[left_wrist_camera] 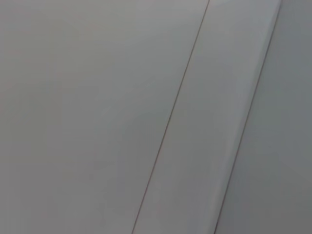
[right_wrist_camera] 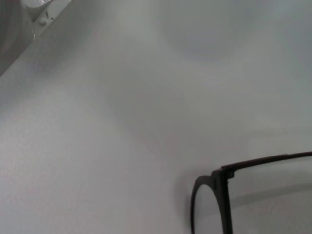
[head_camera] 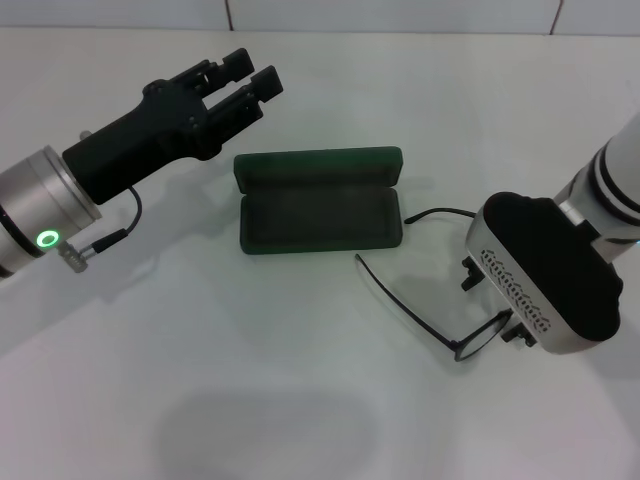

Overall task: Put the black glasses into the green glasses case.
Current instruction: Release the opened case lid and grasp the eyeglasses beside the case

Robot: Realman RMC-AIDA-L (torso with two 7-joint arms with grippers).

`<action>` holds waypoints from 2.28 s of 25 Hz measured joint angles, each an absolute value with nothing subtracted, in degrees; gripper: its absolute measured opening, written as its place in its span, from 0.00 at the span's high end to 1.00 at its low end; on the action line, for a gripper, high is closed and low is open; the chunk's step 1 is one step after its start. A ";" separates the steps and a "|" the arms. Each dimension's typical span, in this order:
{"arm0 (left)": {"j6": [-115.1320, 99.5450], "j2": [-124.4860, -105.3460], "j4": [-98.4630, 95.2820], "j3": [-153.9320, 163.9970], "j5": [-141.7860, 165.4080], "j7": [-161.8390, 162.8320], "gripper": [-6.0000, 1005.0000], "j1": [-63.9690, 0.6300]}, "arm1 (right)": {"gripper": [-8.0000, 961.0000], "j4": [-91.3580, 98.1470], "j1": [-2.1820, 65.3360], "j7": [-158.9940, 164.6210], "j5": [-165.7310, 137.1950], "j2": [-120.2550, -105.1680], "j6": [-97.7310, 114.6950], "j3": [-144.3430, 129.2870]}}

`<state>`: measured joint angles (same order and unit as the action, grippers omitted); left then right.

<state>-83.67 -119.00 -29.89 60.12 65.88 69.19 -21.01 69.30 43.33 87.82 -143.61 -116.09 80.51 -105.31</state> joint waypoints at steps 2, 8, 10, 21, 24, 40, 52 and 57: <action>-83.66 -119.00 -29.88 60.11 65.89 69.18 0.47 -21.01 | 0.28 69.21 43.37 87.83 -143.61 -116.10 80.50 -105.16; -83.71 -119.00 -29.69 60.11 65.87 69.39 0.47 -21.01 | 0.31 69.02 43.09 87.78 -142.98 -116.11 80.75 -104.53; -83.86 -119.00 -29.68 60.17 65.86 69.48 0.47 -21.01 | 0.33 69.00 42.92 87.78 -142.81 -116.11 80.81 -104.21; -84.27 -119.06 -29.61 60.16 65.74 69.77 0.47 -20.76 | 0.38 73.31 42.55 87.95 -141.87 -116.22 86.52 -98.07; -84.52 -119.04 -29.61 60.13 65.55 69.93 0.47 -20.56 | 0.46 74.37 42.80 88.81 -142.09 -116.05 88.19 -96.99; -85.17 -119.04 -29.62 60.18 65.67 70.57 0.47 -20.39 | 0.89 75.22 42.04 89.15 -142.22 -115.77 89.74 -94.63; -88.22 -118.22 -30.02 60.58 67.18 73.55 0.47 -20.99 | 0.89 81.14 33.12 81.08 -134.38 -115.72 89.78 -82.83; -90.54 -117.82 -30.09 60.64 68.35 74.20 0.47 -21.71 | 0.92 81.08 27.64 73.95 -126.22 -115.96 87.98 -78.86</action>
